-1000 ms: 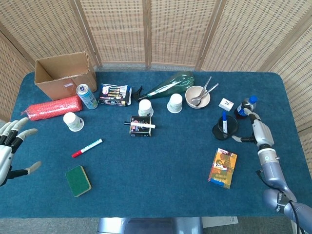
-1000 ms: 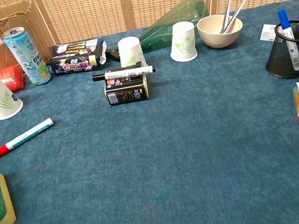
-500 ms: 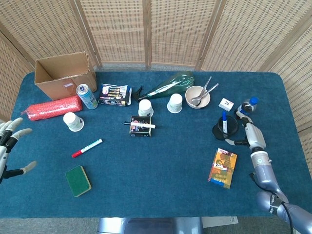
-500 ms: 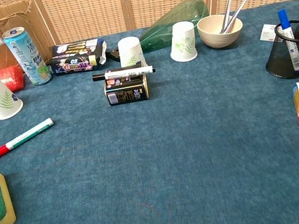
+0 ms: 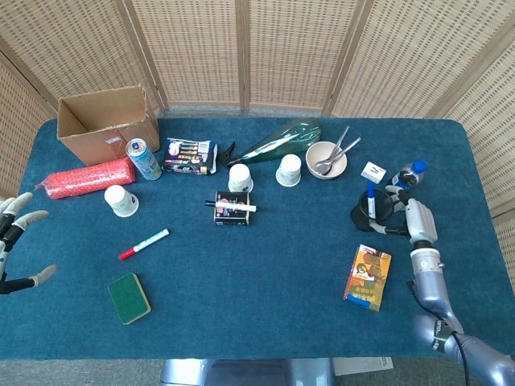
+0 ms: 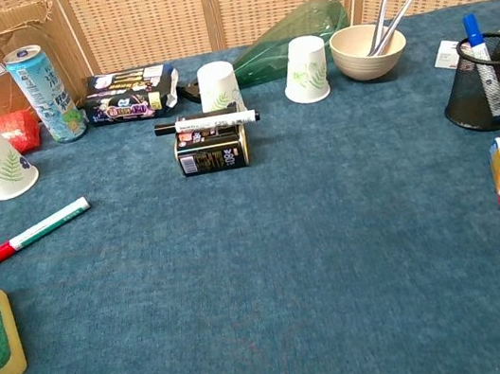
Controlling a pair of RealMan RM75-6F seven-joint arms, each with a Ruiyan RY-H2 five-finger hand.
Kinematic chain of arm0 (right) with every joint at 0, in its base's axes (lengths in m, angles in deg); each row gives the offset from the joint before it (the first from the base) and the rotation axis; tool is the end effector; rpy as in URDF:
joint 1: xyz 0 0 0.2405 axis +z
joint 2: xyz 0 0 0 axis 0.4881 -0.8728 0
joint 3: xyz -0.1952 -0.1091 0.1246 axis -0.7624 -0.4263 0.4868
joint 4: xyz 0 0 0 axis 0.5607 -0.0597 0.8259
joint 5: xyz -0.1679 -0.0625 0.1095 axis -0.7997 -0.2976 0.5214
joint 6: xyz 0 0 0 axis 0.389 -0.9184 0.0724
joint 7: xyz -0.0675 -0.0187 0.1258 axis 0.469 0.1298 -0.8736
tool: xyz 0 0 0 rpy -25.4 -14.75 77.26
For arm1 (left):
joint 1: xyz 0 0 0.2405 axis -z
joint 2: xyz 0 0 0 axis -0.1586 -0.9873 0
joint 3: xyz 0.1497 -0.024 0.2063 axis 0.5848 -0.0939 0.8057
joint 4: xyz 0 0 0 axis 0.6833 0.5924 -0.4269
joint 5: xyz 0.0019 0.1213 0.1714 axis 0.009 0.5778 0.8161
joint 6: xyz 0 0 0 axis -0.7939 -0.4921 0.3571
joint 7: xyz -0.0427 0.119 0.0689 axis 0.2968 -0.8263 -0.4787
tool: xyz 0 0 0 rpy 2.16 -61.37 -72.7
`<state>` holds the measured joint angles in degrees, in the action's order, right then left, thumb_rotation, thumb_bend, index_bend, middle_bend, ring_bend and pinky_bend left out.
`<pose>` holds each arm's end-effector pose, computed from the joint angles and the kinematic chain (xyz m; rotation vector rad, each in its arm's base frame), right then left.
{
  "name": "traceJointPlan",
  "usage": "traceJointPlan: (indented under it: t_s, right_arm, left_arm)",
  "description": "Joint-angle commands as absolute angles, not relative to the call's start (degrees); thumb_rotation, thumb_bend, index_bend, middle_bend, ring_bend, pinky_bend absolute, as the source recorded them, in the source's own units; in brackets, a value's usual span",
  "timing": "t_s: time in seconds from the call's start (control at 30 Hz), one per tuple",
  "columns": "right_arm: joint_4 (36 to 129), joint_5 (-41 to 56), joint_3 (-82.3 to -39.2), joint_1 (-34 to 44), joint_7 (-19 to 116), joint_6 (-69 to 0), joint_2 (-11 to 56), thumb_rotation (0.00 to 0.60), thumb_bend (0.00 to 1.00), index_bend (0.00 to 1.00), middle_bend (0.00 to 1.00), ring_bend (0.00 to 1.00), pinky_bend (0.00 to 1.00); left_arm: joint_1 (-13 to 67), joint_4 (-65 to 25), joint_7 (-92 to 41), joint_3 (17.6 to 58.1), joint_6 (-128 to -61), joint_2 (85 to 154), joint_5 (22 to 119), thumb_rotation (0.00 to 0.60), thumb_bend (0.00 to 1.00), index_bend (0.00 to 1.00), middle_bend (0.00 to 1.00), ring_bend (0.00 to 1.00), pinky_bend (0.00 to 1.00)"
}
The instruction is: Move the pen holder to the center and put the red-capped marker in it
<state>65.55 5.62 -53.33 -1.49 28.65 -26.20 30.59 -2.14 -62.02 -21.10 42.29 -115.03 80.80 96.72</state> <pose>-0.3194 -0.3589 0.0534 1.1065 -1.3613 1.1043 -0.2374 0.1869 0.2247 -1.4061 -0.9456 -1.0536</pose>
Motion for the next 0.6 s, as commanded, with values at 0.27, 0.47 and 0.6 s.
traceJointPlan:
  t_s: [0.27,0.47,0.6]
  right_arm:
    - [63.92,3.03,-53.69,-2.29,28.11,-30.70,32.71,0.600,0.00,0.38,0.52,0.53,0.38]
    - [67.85,0.63,-53.87,-3.59,25.44,-34.31,31.56,0.600,0.00,0.39,0.53,0.53,0.38]
    - [72.74,-1.76,-54.49,-4.67,24.82,-37.30,29.85,0.600,0.00,0.39,0.53,0.53,0.38]
  left_arm:
    - [-2.32,-61.65,-20.21,42.45,-114.98,80.71,96.75,0.600,0.18,0.21,0.00,0.00,0.00]
    - [-2.35,-61.31,-19.58,42.61,-114.82,80.81,96.96,0.600,0.18,0.21,0.00,0.00,0.00]
    - [-2.42,-61.24,-19.22,42.65,-114.93,80.70,97.18,0.600,0.19,0.21,0.00,0.00,0.00]
